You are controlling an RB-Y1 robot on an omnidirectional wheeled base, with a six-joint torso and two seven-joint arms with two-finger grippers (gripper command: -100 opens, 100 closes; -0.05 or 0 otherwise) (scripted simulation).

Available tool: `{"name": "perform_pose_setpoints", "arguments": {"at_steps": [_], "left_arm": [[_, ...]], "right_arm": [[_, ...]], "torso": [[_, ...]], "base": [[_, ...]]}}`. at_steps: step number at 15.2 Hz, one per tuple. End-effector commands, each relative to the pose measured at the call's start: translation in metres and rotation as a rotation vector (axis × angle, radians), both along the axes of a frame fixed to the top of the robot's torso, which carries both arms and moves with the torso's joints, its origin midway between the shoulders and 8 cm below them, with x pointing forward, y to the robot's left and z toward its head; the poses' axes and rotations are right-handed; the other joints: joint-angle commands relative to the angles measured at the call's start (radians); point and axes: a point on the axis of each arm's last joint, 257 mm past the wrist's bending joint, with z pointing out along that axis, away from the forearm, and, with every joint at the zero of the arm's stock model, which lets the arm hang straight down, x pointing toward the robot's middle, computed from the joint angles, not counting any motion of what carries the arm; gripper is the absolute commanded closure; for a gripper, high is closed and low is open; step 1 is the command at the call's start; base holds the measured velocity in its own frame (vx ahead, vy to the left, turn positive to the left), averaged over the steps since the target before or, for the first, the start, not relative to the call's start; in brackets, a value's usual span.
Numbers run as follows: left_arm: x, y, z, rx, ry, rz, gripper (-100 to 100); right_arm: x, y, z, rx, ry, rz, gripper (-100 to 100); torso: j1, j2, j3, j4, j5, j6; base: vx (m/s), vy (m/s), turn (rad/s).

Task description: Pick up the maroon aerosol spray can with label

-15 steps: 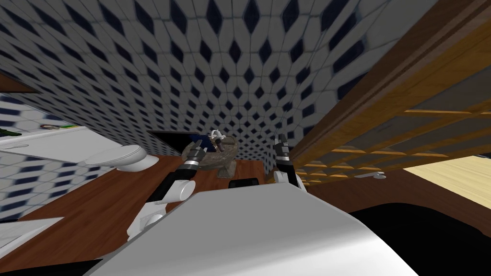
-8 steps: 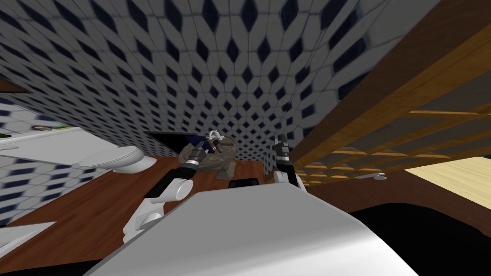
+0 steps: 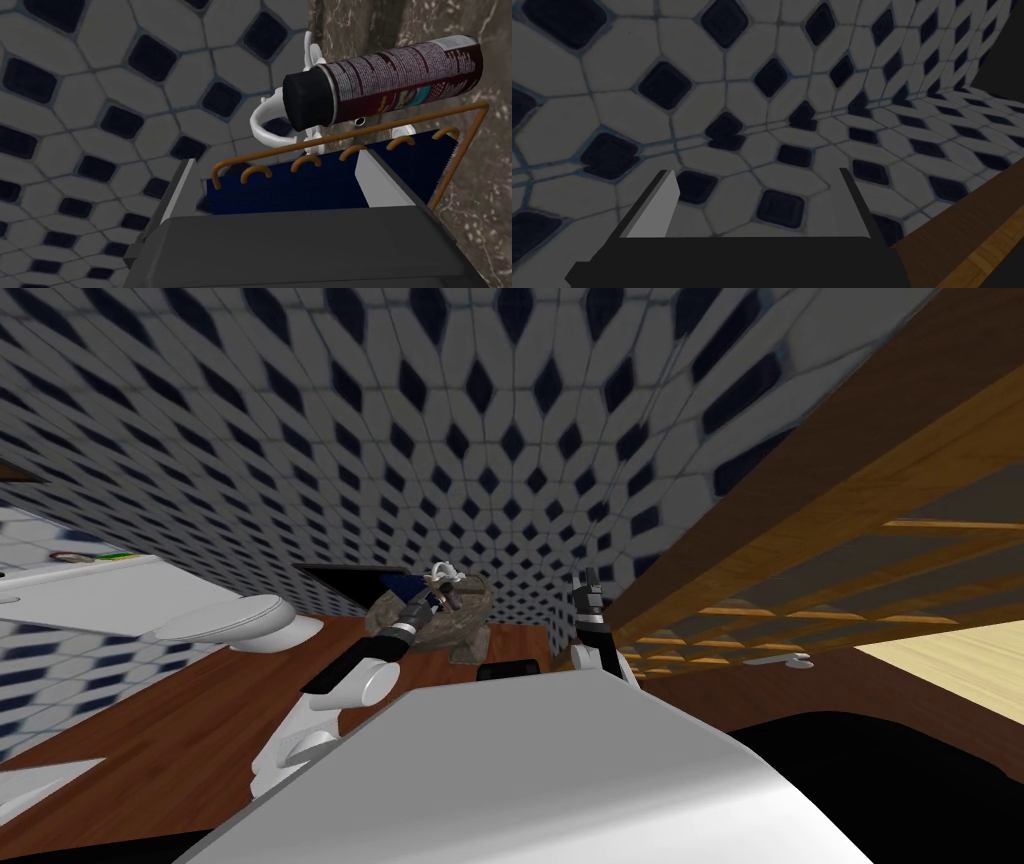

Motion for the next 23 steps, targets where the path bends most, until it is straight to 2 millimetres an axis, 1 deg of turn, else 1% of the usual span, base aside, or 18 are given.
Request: {"name": "perform_pose_setpoints", "arguments": {"at_steps": [1,4,5,8,9,12,14,17,18,21,22,23], "left_arm": [[0.000,-0.001,-0.004,-0.009,0.038,-0.019,-100],[-0.003,-0.002,-0.018,-0.007,0.094,-0.022,-100],[-0.002,-0.002,-0.018,-0.014,0.111,-0.041,-100],[-0.007,-0.003,-0.034,-0.012,0.176,-0.045,-100],[-0.006,-0.003,-0.033,-0.017,0.192,-0.064,-100],[-0.012,-0.004,-0.048,-0.014,0.256,-0.068,-100],[-0.012,-0.004,-0.050,-0.015,0.286,-0.089,-100],[-0.018,-0.005,-0.061,-0.013,0.335,-0.092,-100],[-0.017,-0.005,-0.060,-0.012,0.353,-0.112,-100],[-0.025,-0.005,-0.073,-0.008,0.413,-0.116,-100],[-0.025,-0.004,-0.072,-0.005,0.433,-0.136,-100],[-0.028,-0.005,-0.076,-0.003,0.455,-0.138,-100]], "right_arm": [[0.000,0.000,0.000,0.000,0.000,0.000,0],[0.000,0.000,0.000,0.000,0.000,0.000,0],[0.000,0.000,0.000,0.000,0.000,0.000,0],[0.000,0.000,0.000,0.000,0.000,0.000,0],[0.000,0.000,0.000,0.000,0.000,0.000,0],[0.000,0.000,0.000,0.000,0.000,0.000,0],[0.000,0.000,0.000,0.000,0.000,0.000,0],[0.000,0.000,0.000,0.000,0.000,0.000,0],[0.000,0.000,0.000,0.000,0.000,0.000,0],[0.000,0.000,0.000,0.000,0.000,0.000,0],[0.000,0.000,0.000,0.000,0.000,0.000,0],[0.000,0.000,0.000,0.000,0.000,0.000,0]], "torso": [[0.000,0.000,0.000,0.000,0.000,0.000],[-0.001,-0.002,-0.001,0.000,0.000,0.000],[-0.001,-0.001,-0.001,0.000,0.000,0.000],[-0.002,-0.002,-0.001,0.000,0.000,0.000],[-0.001,-0.001,-0.001,0.000,0.000,0.000],[-0.002,-0.003,-0.001,-0.001,0.000,0.000],[0.000,0.000,0.000,0.000,0.000,0.000],[-0.002,-0.002,-0.001,0.000,0.000,0.000],[-0.001,-0.001,-0.001,0.000,0.000,0.000],[-0.001,-0.003,-0.001,-0.001,0.000,0.000],[-0.001,-0.002,-0.001,0.000,0.000,0.000],[-0.001,-0.002,-0.001,0.000,0.000,0.000]], "base": [[0.042,-0.024,-0.013],[0.048,-0.032,-0.005],[0.050,-0.040,-0.008],[0.050,-0.035,-0.002],[0.058,-0.030,-0.003],[0.057,-0.034,0.000],[0.028,-0.018,0.001],[0.052,-0.035,0.003],[0.057,-0.031,0.005],[0.056,-0.030,0.005],[0.061,-0.032,0.008],[0.076,-0.041,0.014]]}}
